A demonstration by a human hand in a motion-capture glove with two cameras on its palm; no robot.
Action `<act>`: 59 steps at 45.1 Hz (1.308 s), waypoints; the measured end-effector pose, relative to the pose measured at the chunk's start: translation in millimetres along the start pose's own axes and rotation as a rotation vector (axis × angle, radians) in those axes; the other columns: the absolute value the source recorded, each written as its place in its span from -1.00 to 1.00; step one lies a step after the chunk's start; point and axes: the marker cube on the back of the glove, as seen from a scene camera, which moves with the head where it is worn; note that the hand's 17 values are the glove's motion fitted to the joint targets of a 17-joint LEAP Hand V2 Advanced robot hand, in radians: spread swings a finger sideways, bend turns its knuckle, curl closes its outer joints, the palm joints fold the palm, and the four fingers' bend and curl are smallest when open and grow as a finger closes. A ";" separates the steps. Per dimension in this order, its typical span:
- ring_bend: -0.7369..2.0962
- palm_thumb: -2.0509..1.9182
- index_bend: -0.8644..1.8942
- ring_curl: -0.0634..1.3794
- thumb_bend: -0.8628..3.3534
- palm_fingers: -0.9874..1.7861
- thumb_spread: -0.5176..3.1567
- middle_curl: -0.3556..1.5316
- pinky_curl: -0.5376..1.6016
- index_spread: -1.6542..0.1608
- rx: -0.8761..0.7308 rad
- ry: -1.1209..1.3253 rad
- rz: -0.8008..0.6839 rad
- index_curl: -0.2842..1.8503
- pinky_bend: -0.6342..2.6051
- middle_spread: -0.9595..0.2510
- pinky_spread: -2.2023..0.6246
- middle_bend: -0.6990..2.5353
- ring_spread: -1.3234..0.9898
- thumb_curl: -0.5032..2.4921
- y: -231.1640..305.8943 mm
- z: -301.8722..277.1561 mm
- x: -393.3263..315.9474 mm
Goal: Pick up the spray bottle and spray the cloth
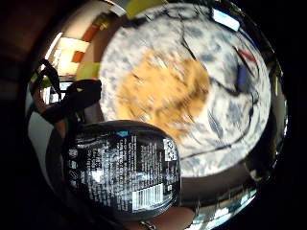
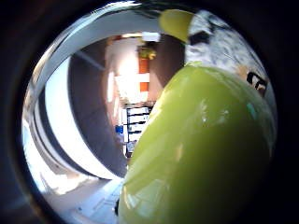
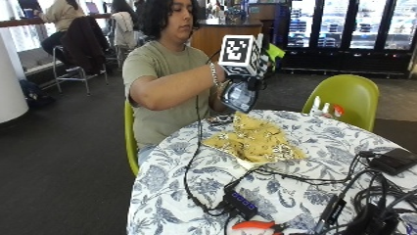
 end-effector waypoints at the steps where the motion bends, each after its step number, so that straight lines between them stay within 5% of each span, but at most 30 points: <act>1: -0.01 0.57 -0.17 -0.25 -0.60 0.67 -0.42 -0.04 -0.12 0.58 0.021 -0.029 -0.034 -0.17 -0.38 0.41 0.43 -0.16 0.00 -0.17 -3.7 4.6 -7.8; 12: -0.01 0.56 -0.17 -0.25 -0.61 0.68 -0.44 -0.04 -0.12 0.58 0.191 -0.353 -0.296 -0.17 -0.37 0.40 0.43 -0.16 0.00 -0.17 -45.9 105.9 -36.2; 26: 0.00 0.55 -0.16 -0.25 -0.60 0.70 -0.44 -0.03 -0.12 0.58 0.235 -0.331 -0.325 -0.16 -0.37 0.38 0.40 -0.15 0.00 -0.16 -93.5 217.0 11.3; 47: 0.01 0.55 -0.15 -0.25 -0.60 0.70 -0.44 -0.03 -0.12 0.57 0.252 -0.348 -0.354 -0.15 -0.36 0.37 0.39 -0.14 0.00 -0.15 -126.0 234.5 20.1; 55: -0.01 0.53 -0.15 -0.26 -0.61 0.69 -0.42 -0.03 -0.12 0.57 0.103 -0.316 -0.307 -0.15 -0.36 0.37 0.40 -0.13 0.00 -0.15 -119.6 228.5 25.9; 59: -0.07 0.50 -0.14 -0.30 -0.61 0.51 -0.34 -0.05 -0.15 0.56 -0.018 -0.122 -0.311 -0.16 -0.45 0.40 0.47 -0.15 0.02 -0.19 -101.8 223.9 42.3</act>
